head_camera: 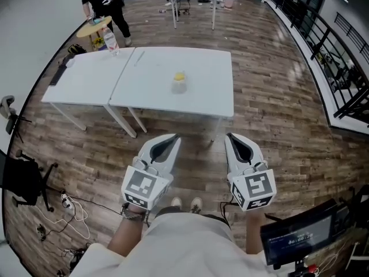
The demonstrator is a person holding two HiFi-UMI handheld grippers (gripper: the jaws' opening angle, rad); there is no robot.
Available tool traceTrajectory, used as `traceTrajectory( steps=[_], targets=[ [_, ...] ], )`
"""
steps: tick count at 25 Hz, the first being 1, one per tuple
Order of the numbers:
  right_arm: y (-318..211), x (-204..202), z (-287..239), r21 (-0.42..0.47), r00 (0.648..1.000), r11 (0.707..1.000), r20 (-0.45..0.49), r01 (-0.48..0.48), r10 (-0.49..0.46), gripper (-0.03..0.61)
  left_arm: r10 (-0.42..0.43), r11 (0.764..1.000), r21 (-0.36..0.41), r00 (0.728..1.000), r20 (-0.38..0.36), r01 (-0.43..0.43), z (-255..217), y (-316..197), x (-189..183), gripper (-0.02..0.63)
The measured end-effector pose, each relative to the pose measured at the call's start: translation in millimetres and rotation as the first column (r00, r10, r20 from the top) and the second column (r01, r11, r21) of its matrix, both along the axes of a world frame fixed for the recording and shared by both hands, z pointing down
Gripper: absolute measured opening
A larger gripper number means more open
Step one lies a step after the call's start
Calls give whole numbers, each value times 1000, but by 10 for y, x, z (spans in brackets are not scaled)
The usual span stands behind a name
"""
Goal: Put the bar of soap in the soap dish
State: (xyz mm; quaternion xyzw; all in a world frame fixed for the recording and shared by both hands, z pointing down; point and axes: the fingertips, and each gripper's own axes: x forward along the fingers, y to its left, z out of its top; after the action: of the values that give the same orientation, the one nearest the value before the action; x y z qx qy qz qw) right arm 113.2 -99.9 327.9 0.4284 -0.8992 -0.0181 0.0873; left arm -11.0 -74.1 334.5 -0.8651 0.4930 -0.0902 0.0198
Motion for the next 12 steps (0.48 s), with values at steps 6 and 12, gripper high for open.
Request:
traceTrajectory(
  steps=[6,12],
  targets=[
    [15,-164,-33,-3,1000,1000,13,7,-7,3,-36,999,11,999,-38,36,-121,-19,-169,8],
    [48,-368,-118,12,1000,1000,19,4,-4,3,-22,1000,14,999,-37,23,-110,3,-330,8]
  ],
)
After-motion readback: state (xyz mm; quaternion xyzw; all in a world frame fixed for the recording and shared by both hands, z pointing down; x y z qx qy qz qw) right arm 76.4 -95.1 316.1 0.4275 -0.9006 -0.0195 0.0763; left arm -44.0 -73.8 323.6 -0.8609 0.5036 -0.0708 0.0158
